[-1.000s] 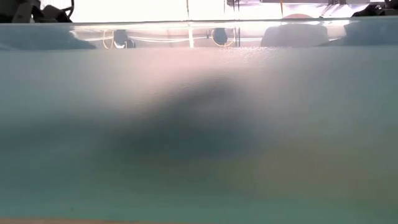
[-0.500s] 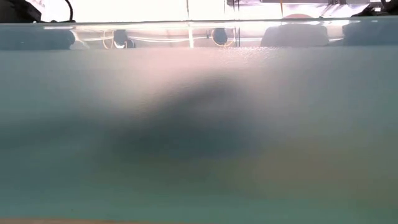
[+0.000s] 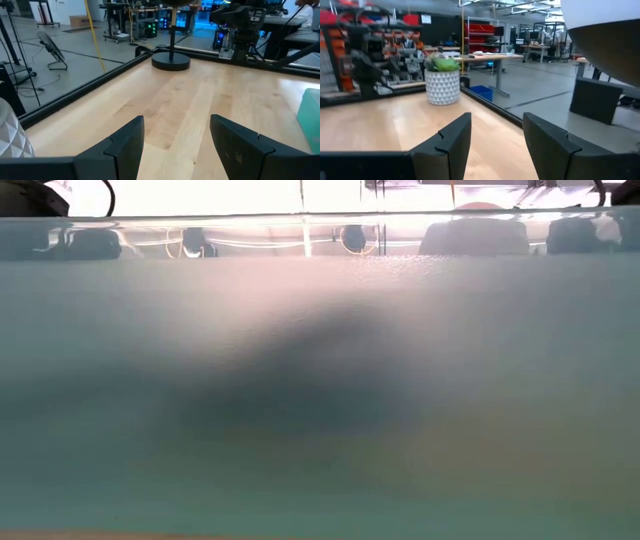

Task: Pick and place rubber bands into bin
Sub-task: Return to Home Position

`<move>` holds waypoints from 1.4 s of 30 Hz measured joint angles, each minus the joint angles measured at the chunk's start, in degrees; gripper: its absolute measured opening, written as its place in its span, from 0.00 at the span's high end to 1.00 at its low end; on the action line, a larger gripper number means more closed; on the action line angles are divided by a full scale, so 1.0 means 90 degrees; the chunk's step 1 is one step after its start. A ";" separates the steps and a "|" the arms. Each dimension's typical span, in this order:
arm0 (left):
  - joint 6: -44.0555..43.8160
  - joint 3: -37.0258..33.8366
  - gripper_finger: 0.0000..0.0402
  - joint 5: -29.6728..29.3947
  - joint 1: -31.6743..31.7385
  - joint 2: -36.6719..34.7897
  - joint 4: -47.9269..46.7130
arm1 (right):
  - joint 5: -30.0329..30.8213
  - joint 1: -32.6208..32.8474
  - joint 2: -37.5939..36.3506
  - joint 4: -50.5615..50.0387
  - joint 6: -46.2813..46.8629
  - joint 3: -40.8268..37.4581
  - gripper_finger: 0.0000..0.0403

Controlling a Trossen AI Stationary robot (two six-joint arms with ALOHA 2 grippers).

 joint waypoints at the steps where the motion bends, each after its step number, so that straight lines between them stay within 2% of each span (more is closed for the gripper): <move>1: 0.0009 0.0000 0.42 0.0000 0.0000 0.0000 -0.0008 | 0.0010 0.0000 0.0019 -0.0008 -0.0111 -0.0002 0.57; 14: 0.0811 -0.0002 0.42 -0.0071 0.0000 0.0000 0.0058 | 0.0004 0.0000 0.0329 0.0084 -0.0820 -0.0002 0.57; 25: 0.0752 -0.0007 0.42 -0.0071 0.0000 0.0000 0.0099 | 0.0001 0.0000 0.0329 0.0544 -0.0896 -0.0005 0.57; 42: 0.0745 -0.0007 0.42 -0.0066 0.0000 0.0000 0.0118 | -0.0012 0.0000 0.0329 0.0624 -0.0896 -0.0007 0.57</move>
